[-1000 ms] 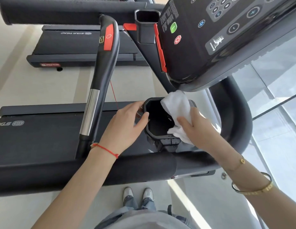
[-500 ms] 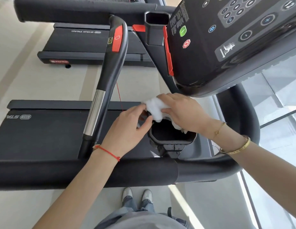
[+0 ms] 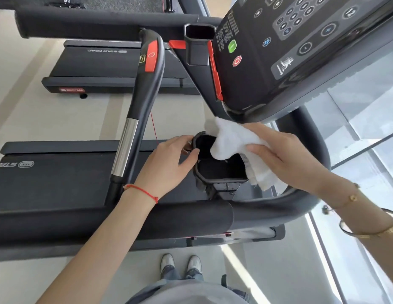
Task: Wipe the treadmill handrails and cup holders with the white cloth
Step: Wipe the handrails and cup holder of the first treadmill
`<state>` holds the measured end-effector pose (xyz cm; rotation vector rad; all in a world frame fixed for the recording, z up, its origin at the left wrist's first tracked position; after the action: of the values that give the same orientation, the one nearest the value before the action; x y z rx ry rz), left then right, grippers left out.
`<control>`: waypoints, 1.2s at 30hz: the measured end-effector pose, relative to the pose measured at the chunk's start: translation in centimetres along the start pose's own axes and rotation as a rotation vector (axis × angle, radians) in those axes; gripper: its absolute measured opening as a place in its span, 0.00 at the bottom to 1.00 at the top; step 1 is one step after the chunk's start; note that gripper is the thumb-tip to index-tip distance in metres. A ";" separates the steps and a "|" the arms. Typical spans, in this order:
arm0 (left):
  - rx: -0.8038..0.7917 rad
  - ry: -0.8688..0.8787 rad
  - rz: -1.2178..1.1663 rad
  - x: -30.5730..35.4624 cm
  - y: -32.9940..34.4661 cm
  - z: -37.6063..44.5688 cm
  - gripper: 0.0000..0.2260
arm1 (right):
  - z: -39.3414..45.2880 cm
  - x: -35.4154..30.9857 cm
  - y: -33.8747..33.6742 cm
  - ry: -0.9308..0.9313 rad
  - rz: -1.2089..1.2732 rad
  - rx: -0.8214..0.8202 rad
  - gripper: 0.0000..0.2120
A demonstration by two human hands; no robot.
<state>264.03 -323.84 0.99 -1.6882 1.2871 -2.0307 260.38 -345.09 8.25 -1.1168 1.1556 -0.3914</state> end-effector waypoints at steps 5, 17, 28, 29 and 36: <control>-0.012 0.025 -0.030 -0.3 0.2 0.0 0.14 | -1.8 -1.2 3.0 0.020 -0.009 -0.289 0.19; -0.014 -0.016 -0.031 -0.7 0.0 -0.3 0.14 | -2.2 -1.4 4.6 -0.044 -0.215 -0.310 0.21; -0.008 -0.025 -0.027 -0.5 0.2 -0.3 0.12 | -0.2 -2.6 6.3 -0.042 -0.357 -0.307 0.21; -0.012 -0.026 -0.026 -0.5 0.2 -0.3 0.12 | -1.0 -2.1 5.7 -0.053 -0.308 -0.320 0.21; -0.011 -0.027 -0.033 -0.2 0.2 -0.4 0.13 | 0.2 -2.3 5.7 -0.034 -0.340 -0.336 0.22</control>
<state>263.66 -323.57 0.71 -1.7469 1.2729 -2.0146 258.05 -340.73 4.63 -1.6180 1.0244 -0.4472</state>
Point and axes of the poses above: each hand's wrist, its own z-axis towards the middle knuckle, its own y-axis out of the palm, x = y × z, the point moved 5 cm from there along z, towards the middle knuckle, and after that the axes turned 14 degrees about -x, right-handed, at the moved point
